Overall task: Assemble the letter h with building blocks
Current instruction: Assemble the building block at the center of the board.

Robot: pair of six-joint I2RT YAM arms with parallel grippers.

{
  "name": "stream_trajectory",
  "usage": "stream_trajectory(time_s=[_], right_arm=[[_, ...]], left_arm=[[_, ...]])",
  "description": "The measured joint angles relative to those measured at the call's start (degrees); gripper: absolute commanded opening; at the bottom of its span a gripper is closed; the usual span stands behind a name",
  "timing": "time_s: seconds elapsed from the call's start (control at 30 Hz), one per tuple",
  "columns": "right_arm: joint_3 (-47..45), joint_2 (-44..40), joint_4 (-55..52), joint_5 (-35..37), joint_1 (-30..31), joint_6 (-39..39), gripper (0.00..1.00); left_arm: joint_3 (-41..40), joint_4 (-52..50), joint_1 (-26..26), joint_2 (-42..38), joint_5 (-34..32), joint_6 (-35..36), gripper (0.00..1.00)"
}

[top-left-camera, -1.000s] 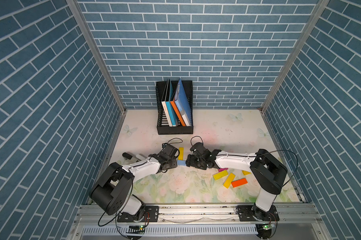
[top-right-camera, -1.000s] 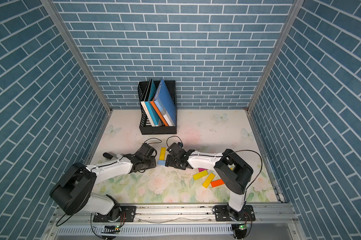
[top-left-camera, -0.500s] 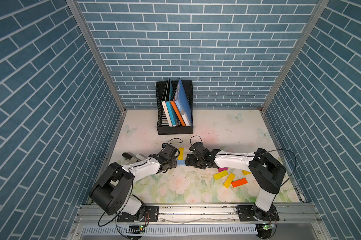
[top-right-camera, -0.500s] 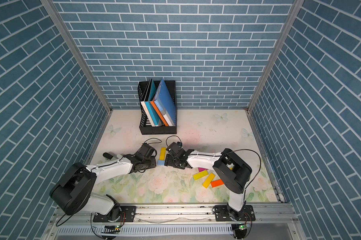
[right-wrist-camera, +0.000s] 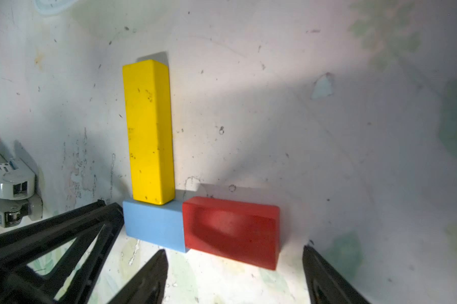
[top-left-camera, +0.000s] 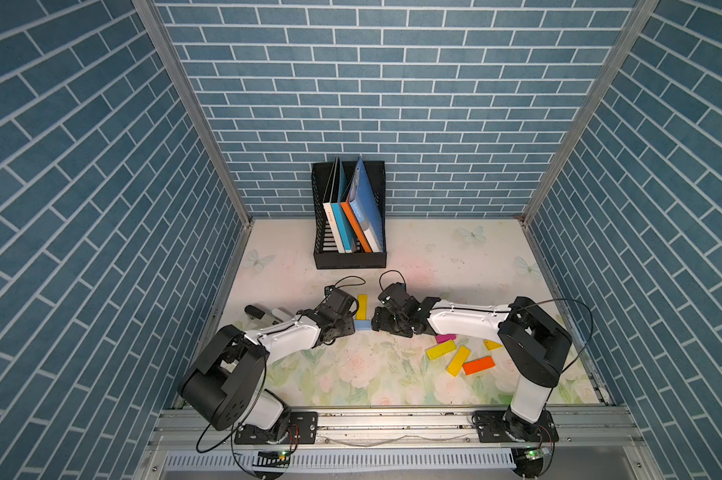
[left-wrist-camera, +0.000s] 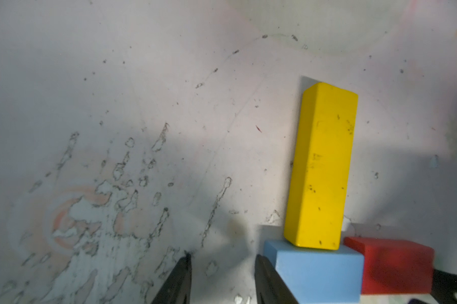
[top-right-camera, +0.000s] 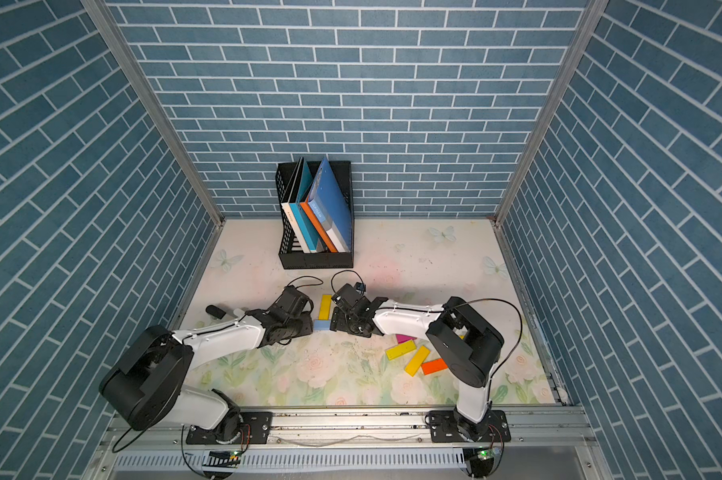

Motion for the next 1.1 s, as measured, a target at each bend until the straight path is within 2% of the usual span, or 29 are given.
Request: stream_trajectory(time_s=[0.27,1.1], right_arm=[[-0.6,-4.0,-2.1,2.1,0.0,0.0,0.81],[-1.1,-4.5,-3.3,3.1,0.0,-0.1,0.81]], left_arm=[[0.0,0.5,0.0,0.1,0.9,0.0,0.43],[0.0,3.2,0.0,1.1,2.0,0.5,0.43]])
